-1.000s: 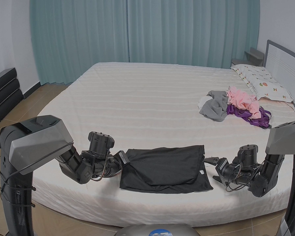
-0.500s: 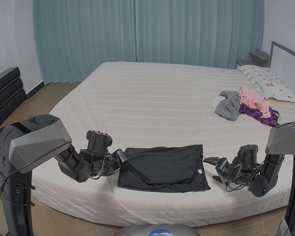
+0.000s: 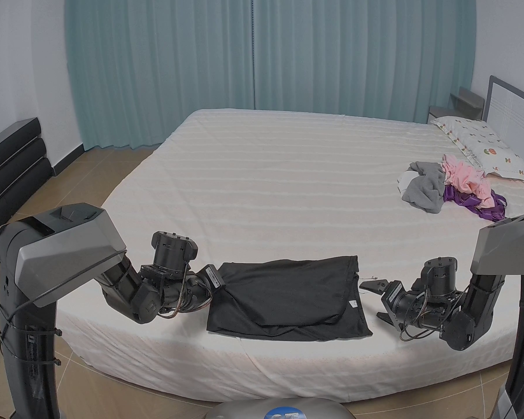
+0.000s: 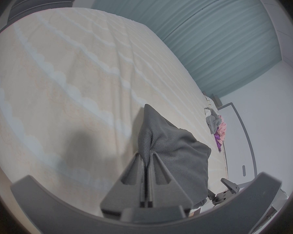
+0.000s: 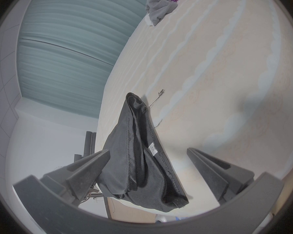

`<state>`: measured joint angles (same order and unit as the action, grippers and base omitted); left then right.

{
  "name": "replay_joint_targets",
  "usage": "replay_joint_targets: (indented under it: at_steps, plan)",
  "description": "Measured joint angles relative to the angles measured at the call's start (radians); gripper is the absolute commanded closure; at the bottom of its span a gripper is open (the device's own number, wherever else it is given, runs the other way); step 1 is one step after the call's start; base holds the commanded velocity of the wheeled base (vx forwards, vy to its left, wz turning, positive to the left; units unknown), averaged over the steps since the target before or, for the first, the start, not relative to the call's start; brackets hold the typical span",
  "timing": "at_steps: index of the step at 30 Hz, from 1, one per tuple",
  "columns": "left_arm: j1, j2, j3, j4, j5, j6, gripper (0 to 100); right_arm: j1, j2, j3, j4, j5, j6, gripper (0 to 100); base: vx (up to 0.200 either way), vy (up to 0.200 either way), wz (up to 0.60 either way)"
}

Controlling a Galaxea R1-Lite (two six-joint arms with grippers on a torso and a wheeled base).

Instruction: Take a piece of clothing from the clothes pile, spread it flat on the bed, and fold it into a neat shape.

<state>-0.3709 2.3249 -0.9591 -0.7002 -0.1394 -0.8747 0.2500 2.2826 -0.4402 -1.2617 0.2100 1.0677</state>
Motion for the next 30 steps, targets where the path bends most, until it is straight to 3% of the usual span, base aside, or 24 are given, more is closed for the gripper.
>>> replay_joint_targets:
  at_steps: [9, 10, 24, 30]
  plan:
    - [0.0, 0.001, 0.004, 0.001, 0.003, -0.003, 100, -0.001, 0.0, 0.0, 0.0, 0.0, 0.0, 0, 0.0, 0.0, 0.0]
    - [0.0, 0.001, 0.004, 0.001, 0.002, -0.003, 0, 0.0, 0.0, 0.0, -0.001, 0.0, 0.0, 0, 0.0, 0.0, 0.0]
    - [0.011, -0.009, 0.012, 0.006, 0.013, -0.003, 0, -0.001, 0.0, -0.001, 0.0, 0.0, 0.005, 0, 0.0, 0.0, 0.0]
    - [0.056, -0.068, 0.039, 0.009, 0.02, -0.004, 0, -0.003, -0.002, -0.006, -0.002, 0.0, 0.03, 0, 0.0, 0.0, 0.0]
